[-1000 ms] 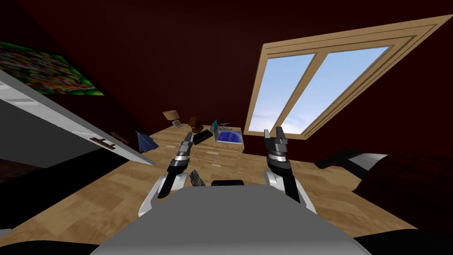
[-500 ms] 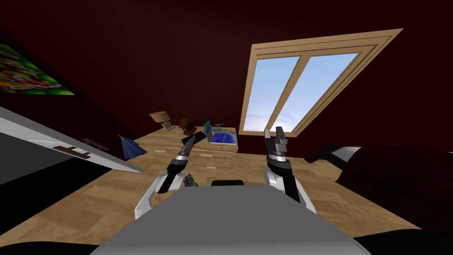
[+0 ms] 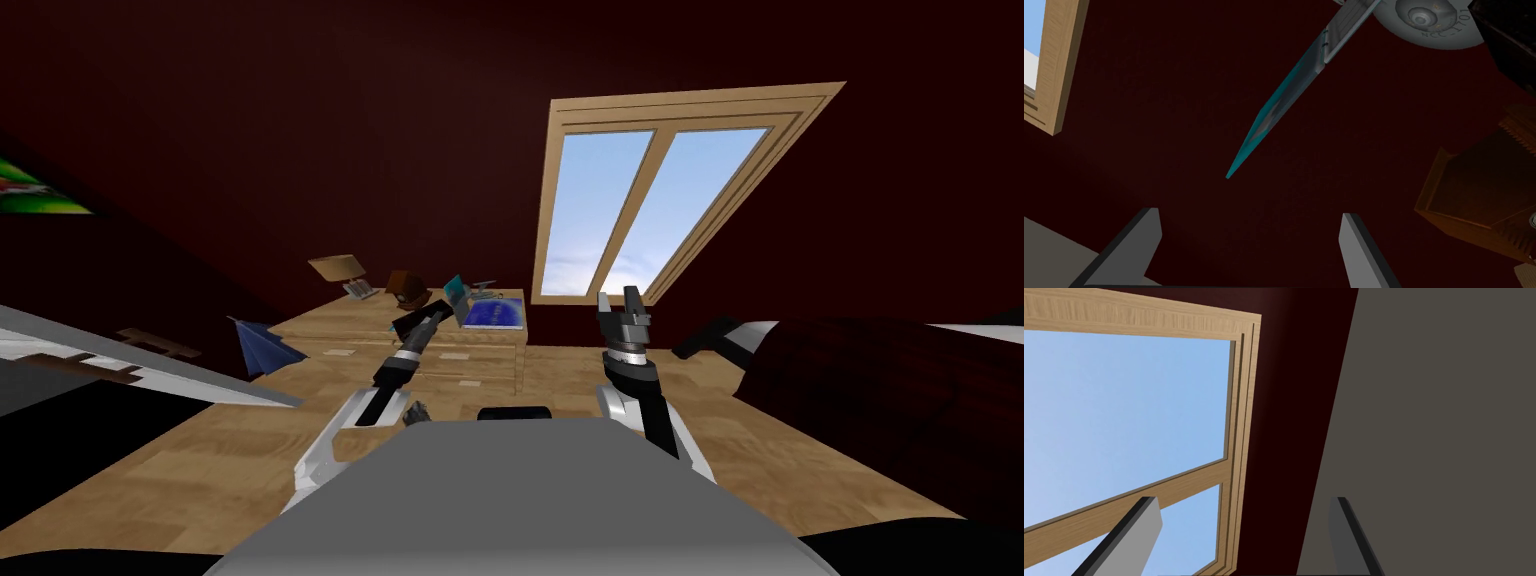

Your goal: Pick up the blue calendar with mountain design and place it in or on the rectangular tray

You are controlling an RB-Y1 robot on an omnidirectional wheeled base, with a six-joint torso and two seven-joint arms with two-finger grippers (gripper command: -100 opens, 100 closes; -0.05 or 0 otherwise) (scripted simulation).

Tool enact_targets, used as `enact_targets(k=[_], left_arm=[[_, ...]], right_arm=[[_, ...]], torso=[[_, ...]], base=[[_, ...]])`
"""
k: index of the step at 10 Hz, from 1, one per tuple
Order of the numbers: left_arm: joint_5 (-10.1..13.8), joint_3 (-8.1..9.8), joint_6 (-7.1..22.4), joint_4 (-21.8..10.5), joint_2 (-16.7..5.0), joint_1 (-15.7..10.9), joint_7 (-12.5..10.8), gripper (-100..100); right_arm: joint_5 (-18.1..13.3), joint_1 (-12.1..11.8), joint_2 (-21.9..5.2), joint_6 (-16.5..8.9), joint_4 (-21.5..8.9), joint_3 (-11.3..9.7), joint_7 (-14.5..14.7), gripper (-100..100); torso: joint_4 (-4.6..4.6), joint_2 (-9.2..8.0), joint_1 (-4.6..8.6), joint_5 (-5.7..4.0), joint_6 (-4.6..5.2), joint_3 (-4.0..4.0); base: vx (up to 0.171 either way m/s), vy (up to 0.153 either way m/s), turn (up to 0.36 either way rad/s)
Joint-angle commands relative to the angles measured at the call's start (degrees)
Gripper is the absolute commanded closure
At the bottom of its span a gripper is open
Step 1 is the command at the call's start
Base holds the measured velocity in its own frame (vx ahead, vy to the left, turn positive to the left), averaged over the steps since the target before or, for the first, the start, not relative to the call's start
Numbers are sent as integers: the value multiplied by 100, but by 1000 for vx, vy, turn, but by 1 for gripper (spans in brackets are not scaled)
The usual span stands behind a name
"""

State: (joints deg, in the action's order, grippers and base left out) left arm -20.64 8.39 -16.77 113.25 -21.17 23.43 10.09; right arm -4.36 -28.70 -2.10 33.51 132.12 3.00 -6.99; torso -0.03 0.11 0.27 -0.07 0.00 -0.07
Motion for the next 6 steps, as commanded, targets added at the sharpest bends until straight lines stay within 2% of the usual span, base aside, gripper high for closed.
enact_targets(k=[1,6], left_arm=[[-142,68,136,-145,-166,9,104,-100],[-560,259,560,-670,-711,-102,383,-100]], right_arm=[[0,0,0,0,0,0,0,0],[0,0,0,0,0,0,0,0]], torso=[[0,0,0,0,0,0],[1,-2,1,0,-1,2]], base=[[38,-75,-120],[32,-77,-97]])
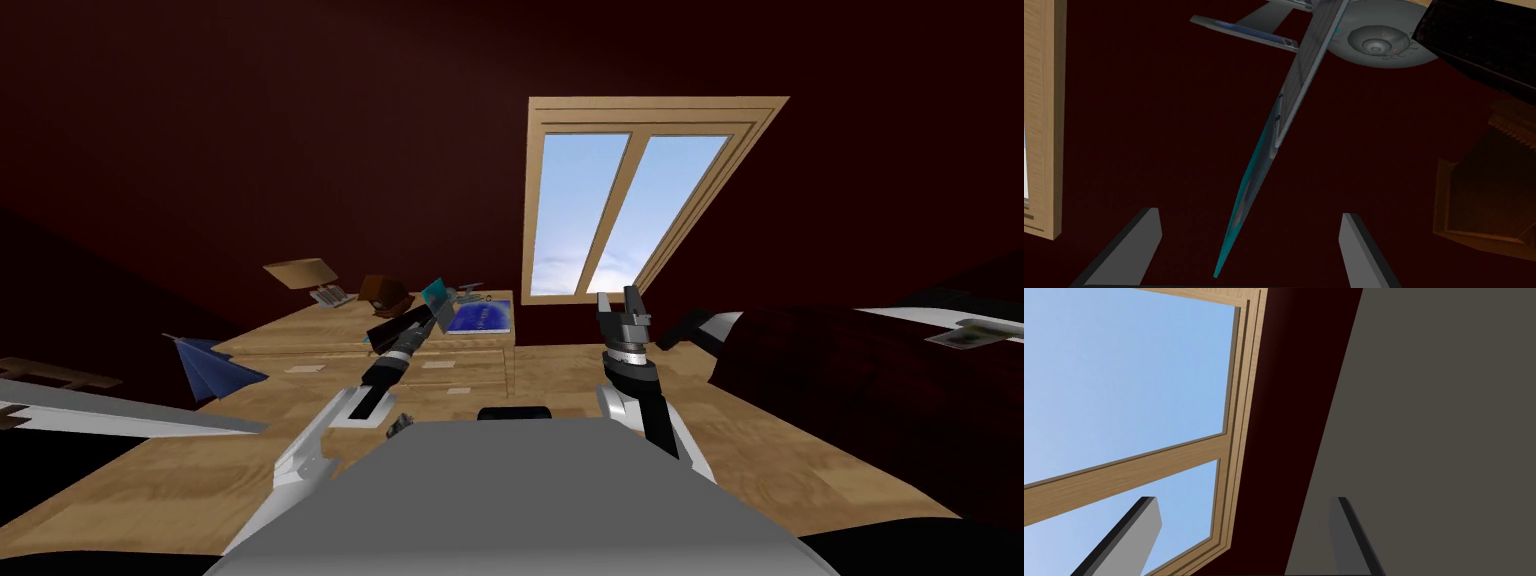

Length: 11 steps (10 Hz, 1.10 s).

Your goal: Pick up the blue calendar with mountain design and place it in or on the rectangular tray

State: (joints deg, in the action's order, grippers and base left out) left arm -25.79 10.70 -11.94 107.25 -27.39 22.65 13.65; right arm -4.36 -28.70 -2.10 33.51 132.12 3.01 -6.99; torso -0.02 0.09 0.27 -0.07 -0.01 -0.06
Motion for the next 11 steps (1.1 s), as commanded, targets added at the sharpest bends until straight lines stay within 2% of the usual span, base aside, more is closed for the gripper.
enact_targets(k=[1,7,8,9,10,11], left_arm=[[-122,63,154,-166,-193,-44,78,-100],[-576,271,609,-715,-912,-161,381,-100],[-527,254,566,-653,-855,-140,338,-100],[-535,256,586,-658,-867,-142,349,0],[-534,256,584,-657,-865,-142,348,-100],[-534,256,584,-657,-865,-143,348,100]], right_arm=[[0,0,0,0,0,0,0,0],[0,0,0,0,0,0,0,0],[0,0,0,0,0,0,0,0],[0,0,0,0,0,1,0,0],[0,0,-1,0,0,1,0,0],[0,0,-1,0,0,1,0,0]], torso=[[0,0,0,0,0,0],[1,-3,-4,0,-1,2],[1,-3,-6,1,-1,2],[2,-10,-15,3,-3,5],[3,-15,-22,5,-3,9],[4,-18,-25,6,-3,10]], base=[[37,-82,-94],[38,-67,-90],[18,-22,-10],[0,0,0],[0,0,0],[0,0,0]])
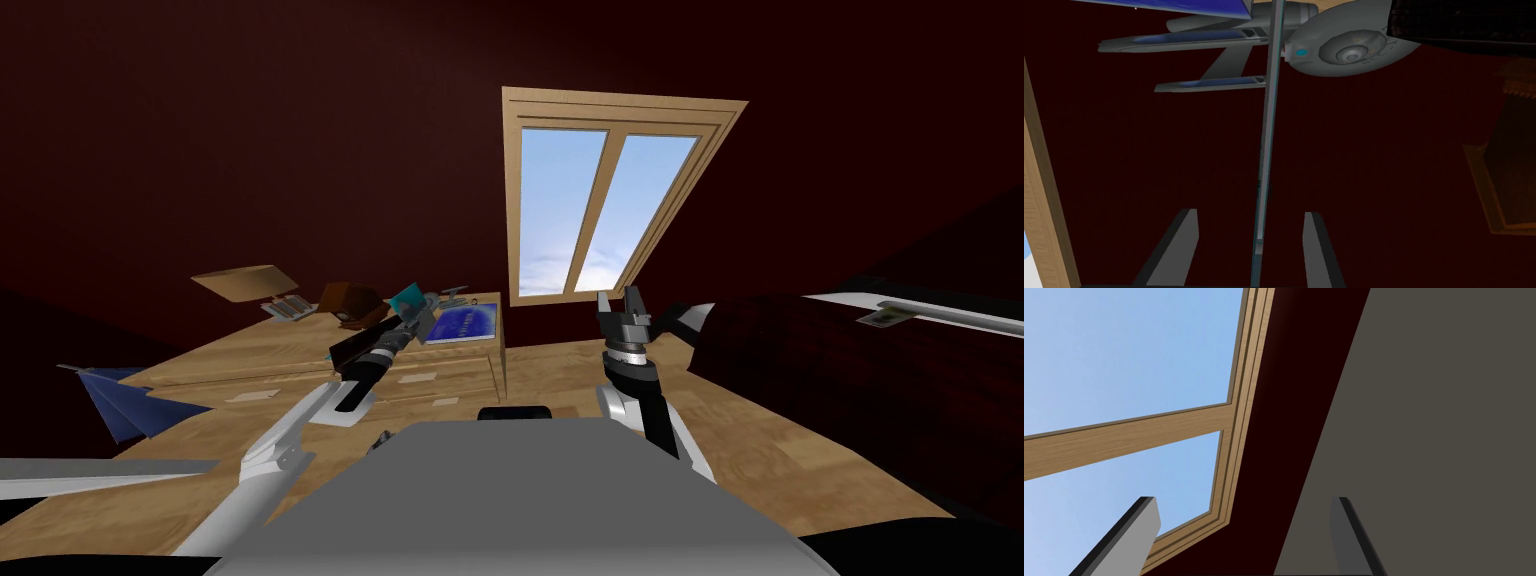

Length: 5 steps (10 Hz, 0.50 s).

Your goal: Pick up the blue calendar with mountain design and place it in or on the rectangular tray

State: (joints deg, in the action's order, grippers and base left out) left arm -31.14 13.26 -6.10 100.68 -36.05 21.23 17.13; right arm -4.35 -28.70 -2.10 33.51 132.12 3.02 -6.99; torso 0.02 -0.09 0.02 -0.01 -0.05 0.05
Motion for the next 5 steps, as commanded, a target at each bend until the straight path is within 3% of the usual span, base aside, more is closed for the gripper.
enact_targets(k=[1,4,5], left_arm=[[0,0,0,0,0,0,0,100],[-3,3,1,-1,-3,0,6,100],[-4,2,1,-1,-4,1,7,0]], right_arm=[[0,0,0,0,0,0,0,0],[0,0,0,0,0,0,0,0],[0,0,0,0,0,0,0,0]], torso=[[0,0,0,0,0,0],[0,-1,0,3,1,1],[1,-2,0,3,1,1]], base=[[0,0,0],[0,0,0],[0,0,0]])
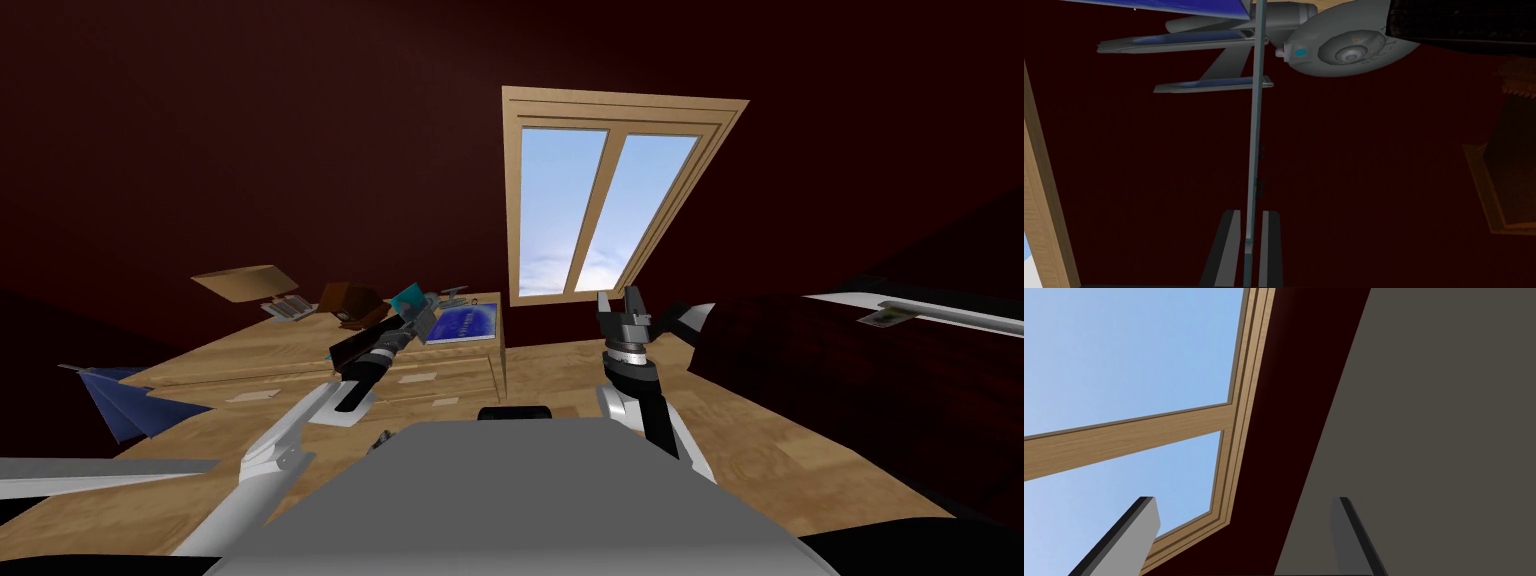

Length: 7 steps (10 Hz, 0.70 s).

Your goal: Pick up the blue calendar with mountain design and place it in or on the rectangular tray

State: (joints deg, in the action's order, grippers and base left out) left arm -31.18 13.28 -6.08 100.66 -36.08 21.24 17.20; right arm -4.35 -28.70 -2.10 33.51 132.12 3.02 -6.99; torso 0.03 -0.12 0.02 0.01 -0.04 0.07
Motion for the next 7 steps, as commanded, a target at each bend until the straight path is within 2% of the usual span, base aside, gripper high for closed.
enact_targets(k=[1,2,3,5,7], left_arm=[[0,0,0,0,0,0,0,100],[-1,2,1,0,-1,0,1,0],[40,62,-18,102,-107,112,-94,100],[102,170,-42,272,-283,294,-257,100],[168,295,-48,474,-502,491,-441,100]], right_arm=[[0,0,0,0,0,0,0,0],[0,0,0,0,0,0,0,0],[0,0,0,0,0,0,0,0],[0,0,-1,0,0,1,0,0],[0,0,-1,0,0,2,0,0]], torso=[[0,0,0,0,0,0],[0,0,1,1,1,0],[0,0,1,1,1,0],[6,-27,-39,6,-20,16],[12,-46,-67,11,-24,28]], base=[[0,0,0],[0,0,0],[-30,45,173],[-44,100,255],[-51,146,242]])
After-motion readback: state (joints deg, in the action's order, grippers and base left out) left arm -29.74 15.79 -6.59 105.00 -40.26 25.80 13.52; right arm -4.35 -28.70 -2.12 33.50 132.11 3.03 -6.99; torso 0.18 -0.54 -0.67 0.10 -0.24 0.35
